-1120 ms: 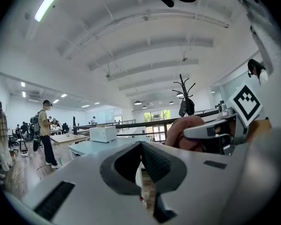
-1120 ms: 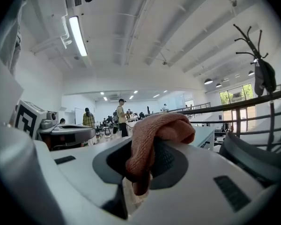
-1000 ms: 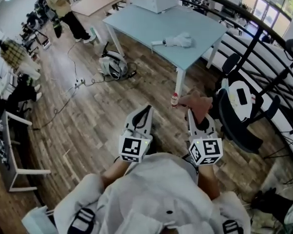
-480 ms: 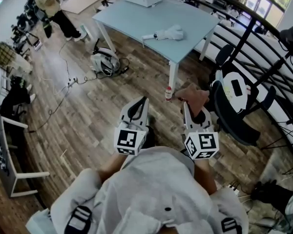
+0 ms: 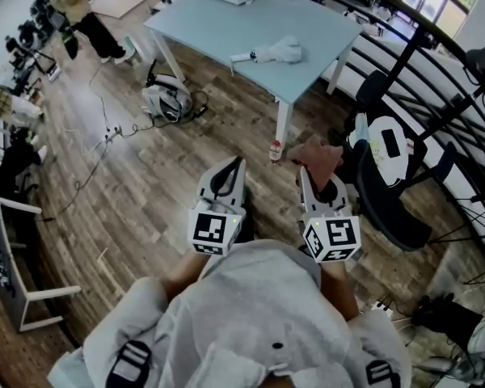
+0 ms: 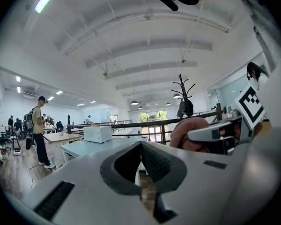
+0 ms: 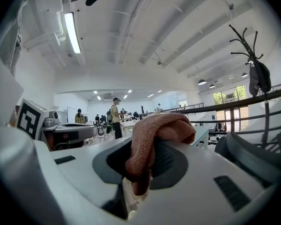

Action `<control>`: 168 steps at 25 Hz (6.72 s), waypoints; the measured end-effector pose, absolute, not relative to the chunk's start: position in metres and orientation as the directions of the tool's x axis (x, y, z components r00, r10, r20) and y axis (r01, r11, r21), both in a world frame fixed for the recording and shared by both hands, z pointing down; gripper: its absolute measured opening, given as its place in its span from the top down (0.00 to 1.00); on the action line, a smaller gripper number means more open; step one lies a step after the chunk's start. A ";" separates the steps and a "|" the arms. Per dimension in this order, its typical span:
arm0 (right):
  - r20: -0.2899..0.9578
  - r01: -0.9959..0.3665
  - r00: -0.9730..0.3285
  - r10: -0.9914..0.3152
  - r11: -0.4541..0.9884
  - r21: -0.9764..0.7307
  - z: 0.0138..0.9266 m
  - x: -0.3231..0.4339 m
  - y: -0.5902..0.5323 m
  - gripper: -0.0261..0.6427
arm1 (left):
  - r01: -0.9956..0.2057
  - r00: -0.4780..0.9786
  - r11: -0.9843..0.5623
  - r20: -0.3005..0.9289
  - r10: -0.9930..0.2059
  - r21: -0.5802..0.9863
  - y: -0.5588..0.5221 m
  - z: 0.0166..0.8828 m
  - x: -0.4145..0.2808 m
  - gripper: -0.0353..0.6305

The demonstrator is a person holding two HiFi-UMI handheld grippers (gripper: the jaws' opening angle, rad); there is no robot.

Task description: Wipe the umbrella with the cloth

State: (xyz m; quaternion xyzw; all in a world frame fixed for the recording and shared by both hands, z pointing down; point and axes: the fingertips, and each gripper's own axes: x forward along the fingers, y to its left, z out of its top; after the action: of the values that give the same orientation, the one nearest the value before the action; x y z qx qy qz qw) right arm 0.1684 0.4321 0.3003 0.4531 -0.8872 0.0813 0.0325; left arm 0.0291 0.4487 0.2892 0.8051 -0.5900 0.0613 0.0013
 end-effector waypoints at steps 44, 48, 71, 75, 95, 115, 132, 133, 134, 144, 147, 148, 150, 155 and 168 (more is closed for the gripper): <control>0.297 -0.937 -0.346 -0.890 0.343 -0.062 0.326 0.067 0.096 0.84 | -0.905 0.415 -0.425 0.196 -0.888 -0.007 0.111 0.335 -0.134 0.92; 0.312 -0.944 -0.324 -0.893 0.326 -0.047 0.327 0.056 0.070 0.84 | -0.900 0.427 -0.435 0.196 -0.883 0.003 0.079 0.339 -0.148 0.92; 0.344 -0.962 -0.261 -0.902 0.274 -0.011 0.335 0.029 0.013 0.84 | -0.868 0.488 -0.496 0.225 -0.843 0.024 0.013 0.361 -0.175 0.92; 0.334 -0.961 -0.263 -0.905 0.276 -0.012 0.335 0.041 0.010 0.84 | -0.872 0.481 -0.490 0.222 -0.848 0.018 0.012 0.361 -0.166 0.92; 0.396 -0.932 -0.354 -0.847 0.356 -0.072 0.373 0.096 -0.044 0.84 | -0.880 0.443 -0.473 0.283 -0.851 -0.045 -0.045 0.372 -0.097 0.92; 0.429 -0.879 -0.473 -0.769 0.447 -0.168 0.402 0.130 -0.085 0.84 | -0.858 0.379 -0.494 0.474 -0.795 -0.141 -0.083 0.424 -0.044 0.92; 0.522 -0.889 -0.449 -0.725 0.421 -0.181 0.454 0.137 -0.096 0.84 | -0.718 0.205 -0.637 0.790 -0.578 -0.280 -0.146 0.566 -0.091 0.71; 0.531 -0.895 -0.437 -0.726 0.409 -0.178 0.457 0.135 -0.097 0.84 | -0.707 0.199 -0.650 0.803 -0.562 -0.279 -0.150 0.573 -0.098 0.71; 0.540 -0.900 -0.427 -0.726 0.398 -0.176 0.459 0.133 -0.097 0.84 | -0.692 0.194 -0.666 0.817 -0.544 -0.279 -0.153 0.580 -0.105 0.71; 0.625 -0.945 -0.313 -0.715 0.300 -0.130 0.489 0.122 -0.106 0.84 | -0.535 0.265 -0.817 0.877 -0.402 -0.213 -0.167 0.616 -0.121 0.71; 0.650 -0.954 -0.281 -0.706 0.277 -0.111 0.496 0.124 -0.108 0.84 | -0.518 0.299 -0.835 0.875 -0.381 -0.187 -0.166 0.620 -0.119 0.71; 0.655 -0.956 -0.273 -0.704 0.271 -0.107 0.499 0.124 -0.111 0.84 | -0.516 0.309 -0.837 0.872 -0.381 -0.183 -0.168 0.621 -0.121 0.71; 0.661 -0.959 -0.265 -0.702 0.266 -0.102 0.502 0.123 -0.118 0.84 | -0.512 0.320 -0.840 0.867 -0.382 -0.182 -0.172 0.620 -0.125 0.71; 0.672 -0.961 -0.246 -0.699 0.265 -0.076 0.505 0.128 -0.127 0.84 | -0.512 0.327 -0.847 0.879 -0.347 -0.144 -0.169 0.618 -0.122 0.70; 0.696 -0.958 -0.228 -0.681 0.286 -0.034 0.523 0.129 -0.145 0.84 | -0.580 0.415 -0.812 0.882 -0.224 0.067 -0.135 0.618 -0.082 0.73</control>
State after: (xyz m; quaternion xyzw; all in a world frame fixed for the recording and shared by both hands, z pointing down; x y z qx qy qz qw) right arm 0.1289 -0.1450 0.5233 0.5484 -0.7469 0.2371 0.2917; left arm -0.0822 -0.1354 0.6183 0.8205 -0.2450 0.4824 0.1847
